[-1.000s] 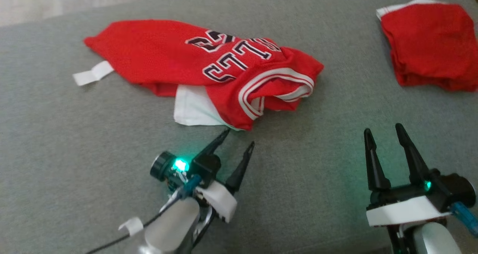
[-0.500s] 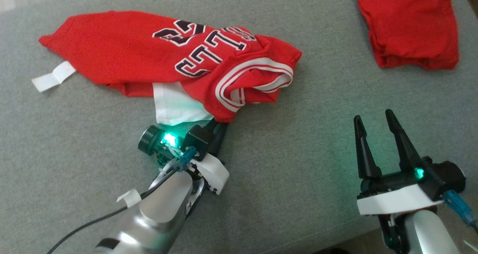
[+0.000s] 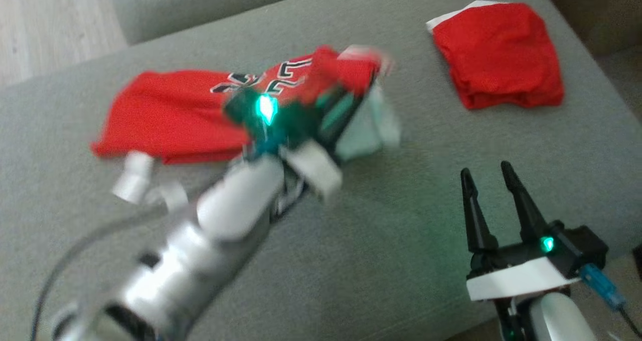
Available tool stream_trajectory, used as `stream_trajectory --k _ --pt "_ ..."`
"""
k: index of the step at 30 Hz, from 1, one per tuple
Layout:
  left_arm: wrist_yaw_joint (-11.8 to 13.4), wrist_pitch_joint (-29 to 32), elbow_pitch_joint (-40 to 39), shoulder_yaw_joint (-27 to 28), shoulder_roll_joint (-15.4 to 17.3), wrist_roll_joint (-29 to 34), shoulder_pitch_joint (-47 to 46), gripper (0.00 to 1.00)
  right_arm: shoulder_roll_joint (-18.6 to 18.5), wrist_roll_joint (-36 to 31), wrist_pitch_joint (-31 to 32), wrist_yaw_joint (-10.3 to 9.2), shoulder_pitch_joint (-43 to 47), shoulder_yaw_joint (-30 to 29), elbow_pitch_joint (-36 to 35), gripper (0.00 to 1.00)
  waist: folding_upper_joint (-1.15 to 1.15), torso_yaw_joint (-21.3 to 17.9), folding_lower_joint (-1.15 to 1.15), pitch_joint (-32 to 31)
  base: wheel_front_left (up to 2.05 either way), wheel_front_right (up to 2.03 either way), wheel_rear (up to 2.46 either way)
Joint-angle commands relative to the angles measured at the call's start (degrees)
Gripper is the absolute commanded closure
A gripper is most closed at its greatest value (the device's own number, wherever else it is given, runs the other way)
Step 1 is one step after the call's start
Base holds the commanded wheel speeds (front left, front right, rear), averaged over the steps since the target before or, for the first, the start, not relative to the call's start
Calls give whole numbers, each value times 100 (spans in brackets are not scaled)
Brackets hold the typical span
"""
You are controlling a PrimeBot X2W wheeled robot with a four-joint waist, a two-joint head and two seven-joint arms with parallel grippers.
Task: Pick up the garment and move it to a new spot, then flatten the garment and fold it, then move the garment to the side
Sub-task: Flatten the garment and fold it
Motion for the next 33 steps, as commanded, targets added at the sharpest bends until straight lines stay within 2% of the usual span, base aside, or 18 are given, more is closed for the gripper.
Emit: stream_trajectory --k 1,6,9,11,12,14,17,21,27,33 --pt "-40 30 -231 196 2 -132 -832 100 6 69 -54 -5 35 167 -131 0 0 -181 1 -193 0 0 0" --pt "-62 -52 -234 831 2 -559 -2283 100 19 106 -54 -5 125 152 -109 0 0 -189 1 -315 0 0 0" --pt "31 -86 -125 1340 2 -712 -2964 100 22 104 -54 -5 130 101 -139 0 0 -116 1 -349 0 0 0" --pt "84 -90 -89 1528 5 -749 -3132 100 22 102 -54 -5 133 77 -161 0 0 -70 1 -347 0 0 0" --pt "168 -94 -36 1845 69 -731 -3311 100 23 107 -54 -5 139 26 -213 0 0 56 1 -351 0 0 0" --pt "219 -95 106 2037 165 -720 -3188 100 23 93 -54 -5 166 -14 -249 0 0 198 1 -378 0 0 0" --pt "192 -96 263 2034 300 -652 -2515 100 24 82 -54 -5 226 -118 -314 0 0 451 1 -360 0 0 0" --pt "270 -96 222 2161 542 -711 -1026 100 24 58 -54 -5 271 -315 -434 0 0 799 1 -212 0 0 0" --pt "573 -97 -489 2994 842 -808 1354 100 24 -55 -54 -5 350 -561 -509 0 0 1247 1 -123 0 0 0" --pt "579 -97 -1080 3624 782 -778 2765 100 -18 -128 -54 -5 415 -678 -543 0 0 1631 1 -148 0 0 0"
